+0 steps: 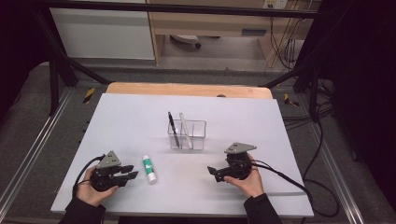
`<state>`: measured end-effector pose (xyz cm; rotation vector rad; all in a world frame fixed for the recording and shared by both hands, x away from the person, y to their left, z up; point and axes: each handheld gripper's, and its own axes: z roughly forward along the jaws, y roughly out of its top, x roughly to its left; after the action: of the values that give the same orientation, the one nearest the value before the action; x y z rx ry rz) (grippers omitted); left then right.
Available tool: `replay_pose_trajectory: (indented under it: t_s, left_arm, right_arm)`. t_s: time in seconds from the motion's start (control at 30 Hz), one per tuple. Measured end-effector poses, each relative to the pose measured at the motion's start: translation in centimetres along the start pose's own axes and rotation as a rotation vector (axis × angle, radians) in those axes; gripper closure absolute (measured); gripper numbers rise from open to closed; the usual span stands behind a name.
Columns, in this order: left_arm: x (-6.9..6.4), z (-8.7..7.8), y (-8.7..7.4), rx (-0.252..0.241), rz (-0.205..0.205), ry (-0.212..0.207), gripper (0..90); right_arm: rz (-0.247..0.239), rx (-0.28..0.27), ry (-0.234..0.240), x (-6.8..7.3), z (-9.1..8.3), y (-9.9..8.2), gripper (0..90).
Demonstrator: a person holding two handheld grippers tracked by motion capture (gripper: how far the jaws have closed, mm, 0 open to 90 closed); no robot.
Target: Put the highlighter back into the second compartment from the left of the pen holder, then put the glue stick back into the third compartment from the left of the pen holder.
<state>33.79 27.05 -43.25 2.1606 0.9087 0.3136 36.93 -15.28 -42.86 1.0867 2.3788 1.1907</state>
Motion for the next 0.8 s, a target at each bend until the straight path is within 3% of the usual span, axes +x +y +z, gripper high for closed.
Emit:
replay_pose_trajectory:
  t_s: [0.27,0.43,0.6,0.8]
  left_arm:
    - [0.5,0.0,-0.2,0.004,-0.005,0.019,33.6]
    - [0.9,-0.1,-0.3,0.004,-0.012,0.036,21.4]
    - [1.1,-0.1,-0.4,0.006,-0.018,0.052,13.5]
    - [1.3,-0.3,-0.5,-0.005,-0.027,0.055,11.3]
  right_arm:
    - [-0.013,0.010,0.025,2.9,2.0,1.4,0.4]
    - [-0.023,0.019,0.026,4.3,3.1,2.0,0.4]
    - [-0.028,0.023,0.026,5.3,3.9,2.5,0.4]
    - [-0.024,0.026,0.041,6.5,4.9,2.9,0.5]
